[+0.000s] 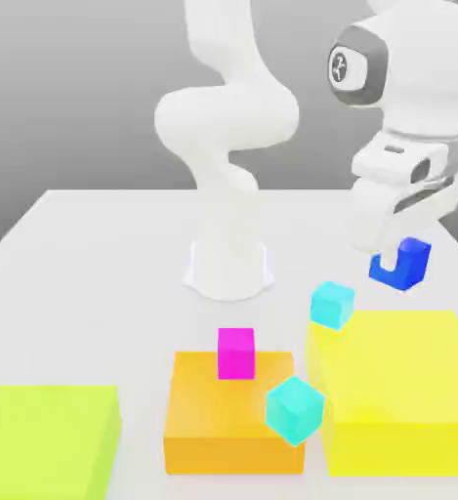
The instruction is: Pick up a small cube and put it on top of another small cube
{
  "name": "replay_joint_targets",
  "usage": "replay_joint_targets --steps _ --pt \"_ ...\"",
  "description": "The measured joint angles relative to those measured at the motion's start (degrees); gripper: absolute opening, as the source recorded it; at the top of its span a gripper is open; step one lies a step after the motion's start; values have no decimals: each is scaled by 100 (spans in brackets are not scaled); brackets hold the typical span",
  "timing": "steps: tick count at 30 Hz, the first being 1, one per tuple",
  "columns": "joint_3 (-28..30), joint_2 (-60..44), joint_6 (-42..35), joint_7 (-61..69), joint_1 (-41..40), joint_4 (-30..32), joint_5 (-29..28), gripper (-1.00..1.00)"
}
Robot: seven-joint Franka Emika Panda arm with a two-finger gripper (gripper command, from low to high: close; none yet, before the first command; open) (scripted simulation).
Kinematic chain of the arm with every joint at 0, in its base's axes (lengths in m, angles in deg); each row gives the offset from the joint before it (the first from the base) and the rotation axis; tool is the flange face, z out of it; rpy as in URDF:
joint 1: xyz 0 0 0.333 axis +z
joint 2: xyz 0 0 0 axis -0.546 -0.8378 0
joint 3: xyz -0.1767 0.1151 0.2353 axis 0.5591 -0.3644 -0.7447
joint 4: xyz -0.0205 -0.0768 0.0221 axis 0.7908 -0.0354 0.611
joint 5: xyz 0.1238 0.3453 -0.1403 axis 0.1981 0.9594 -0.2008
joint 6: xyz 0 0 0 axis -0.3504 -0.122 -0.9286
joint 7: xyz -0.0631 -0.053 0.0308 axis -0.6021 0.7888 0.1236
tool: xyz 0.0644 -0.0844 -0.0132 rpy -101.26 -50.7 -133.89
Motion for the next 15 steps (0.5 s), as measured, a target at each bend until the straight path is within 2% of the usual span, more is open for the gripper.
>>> replay_joint_targets --steps 6,12,13,15 --pt "316 1225 -206 1077 342 1038 33 -100" --pt "235 482 1014 1265 365 1518 119 -100" --pt "215 322 1229 1269 361 1573 132 100" --pt "215 322 1229 1269 361 1573 133 100"
